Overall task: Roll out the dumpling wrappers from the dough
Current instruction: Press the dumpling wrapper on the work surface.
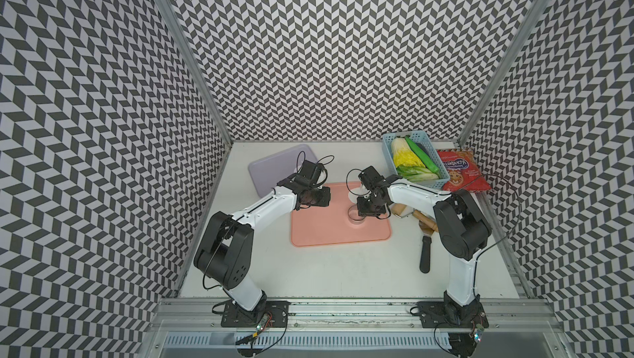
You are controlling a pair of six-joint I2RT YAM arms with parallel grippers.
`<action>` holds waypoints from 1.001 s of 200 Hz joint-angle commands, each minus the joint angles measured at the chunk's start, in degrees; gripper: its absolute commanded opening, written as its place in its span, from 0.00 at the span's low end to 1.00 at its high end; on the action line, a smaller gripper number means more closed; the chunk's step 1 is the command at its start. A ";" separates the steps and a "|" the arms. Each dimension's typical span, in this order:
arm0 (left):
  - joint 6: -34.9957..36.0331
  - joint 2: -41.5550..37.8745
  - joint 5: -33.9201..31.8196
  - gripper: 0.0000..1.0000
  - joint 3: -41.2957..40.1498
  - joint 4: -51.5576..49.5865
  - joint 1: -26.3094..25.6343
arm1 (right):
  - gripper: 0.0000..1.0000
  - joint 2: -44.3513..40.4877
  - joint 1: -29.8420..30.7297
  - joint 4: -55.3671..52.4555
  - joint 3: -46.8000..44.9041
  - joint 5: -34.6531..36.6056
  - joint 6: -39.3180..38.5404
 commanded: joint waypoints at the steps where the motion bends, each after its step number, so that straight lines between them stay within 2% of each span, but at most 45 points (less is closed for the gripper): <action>1: -0.55 1.14 2.32 0.31 -0.12 1.78 -0.07 | 0.32 -2.55 -0.03 -0.20 1.28 -0.99 0.14; 66: -0.73 5.06 6.31 0.31 3.01 1.79 -2.60 | 0.31 -9.42 -2.56 3.65 -4.65 -3.24 1.35; 200: 0.72 14.40 7.49 0.31 8.65 -1.44 -7.35 | 0.28 -9.29 -2.67 6.96 -7.26 -6.60 1.21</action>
